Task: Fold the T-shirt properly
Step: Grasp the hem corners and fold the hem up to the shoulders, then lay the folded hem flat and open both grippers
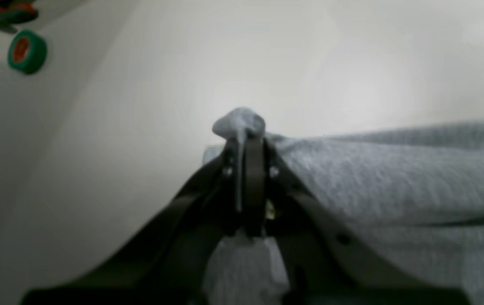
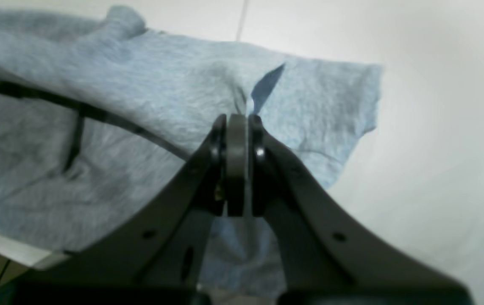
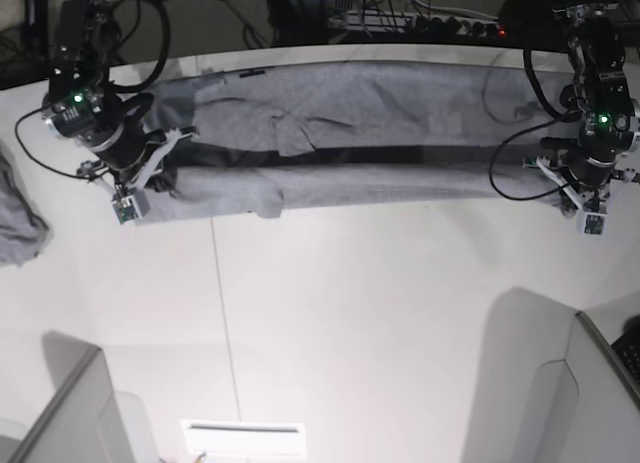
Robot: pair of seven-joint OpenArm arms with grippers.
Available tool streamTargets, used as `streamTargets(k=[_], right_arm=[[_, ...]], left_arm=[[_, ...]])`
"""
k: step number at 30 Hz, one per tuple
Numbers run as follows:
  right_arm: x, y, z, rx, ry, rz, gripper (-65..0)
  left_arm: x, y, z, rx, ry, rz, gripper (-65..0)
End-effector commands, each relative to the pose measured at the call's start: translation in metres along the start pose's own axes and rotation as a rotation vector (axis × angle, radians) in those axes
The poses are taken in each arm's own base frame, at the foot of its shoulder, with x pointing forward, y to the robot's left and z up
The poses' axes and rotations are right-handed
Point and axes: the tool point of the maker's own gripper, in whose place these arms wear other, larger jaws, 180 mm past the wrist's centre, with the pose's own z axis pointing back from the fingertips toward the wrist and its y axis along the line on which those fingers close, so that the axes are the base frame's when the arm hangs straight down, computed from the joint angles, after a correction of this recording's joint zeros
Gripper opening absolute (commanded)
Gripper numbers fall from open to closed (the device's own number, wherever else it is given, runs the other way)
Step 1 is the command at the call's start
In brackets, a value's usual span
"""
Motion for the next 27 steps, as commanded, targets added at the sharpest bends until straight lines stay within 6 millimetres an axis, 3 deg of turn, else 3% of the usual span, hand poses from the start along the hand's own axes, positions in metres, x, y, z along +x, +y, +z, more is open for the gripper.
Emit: streamTargets(k=[1,13,27], right_arm=[[0.010,-0.003,0.005,-0.010,-0.040,0.013,-65.0],[-0.039,0.012,0.011,0.018,0.065,-0.017,-65.0],[-0.053,0.014,0.011,0.022,0.104,-0.028,-65.0]], left_arm=[[0.012,0.007,0.008,0.023,-0.039,-0.020,-65.0],[-0.043,0.005,0.019,0.009,0.104,-0.094,-65.0],[-0.066,0.005,0.015,0.001,0.172,-0.088,-65.0]])
